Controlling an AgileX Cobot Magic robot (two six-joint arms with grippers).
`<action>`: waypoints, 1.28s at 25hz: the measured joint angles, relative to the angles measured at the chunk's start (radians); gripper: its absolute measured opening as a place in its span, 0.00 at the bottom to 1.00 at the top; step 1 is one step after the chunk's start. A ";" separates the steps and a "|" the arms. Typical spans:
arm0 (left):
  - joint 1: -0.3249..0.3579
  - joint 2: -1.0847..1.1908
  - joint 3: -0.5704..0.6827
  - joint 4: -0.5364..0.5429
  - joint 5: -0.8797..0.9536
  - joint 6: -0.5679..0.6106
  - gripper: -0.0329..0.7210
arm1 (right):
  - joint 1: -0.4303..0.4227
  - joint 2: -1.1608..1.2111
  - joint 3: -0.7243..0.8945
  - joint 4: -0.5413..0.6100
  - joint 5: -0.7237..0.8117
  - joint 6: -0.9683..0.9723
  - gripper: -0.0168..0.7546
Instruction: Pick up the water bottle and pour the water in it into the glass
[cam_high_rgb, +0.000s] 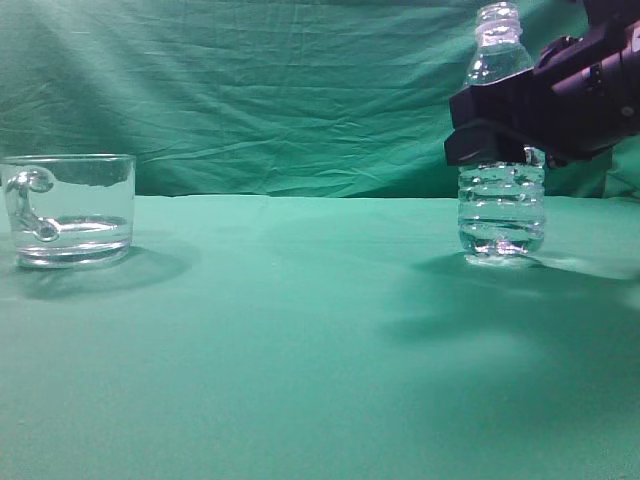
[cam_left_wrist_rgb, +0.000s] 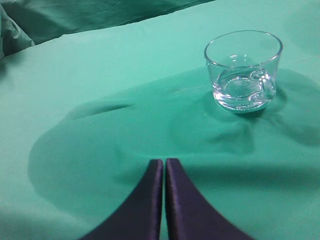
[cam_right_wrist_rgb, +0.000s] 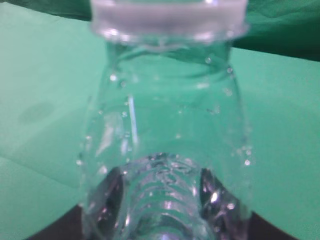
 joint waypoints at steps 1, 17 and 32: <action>0.000 0.000 0.000 0.000 0.000 0.000 0.04 | 0.000 0.003 0.000 -0.005 -0.004 0.002 0.43; 0.000 0.000 0.000 0.000 0.000 0.000 0.04 | 0.000 0.000 -0.002 -0.043 -0.015 0.007 0.81; 0.000 0.000 0.000 0.000 0.000 0.000 0.04 | 0.000 -0.523 -0.002 -0.043 0.288 0.018 0.60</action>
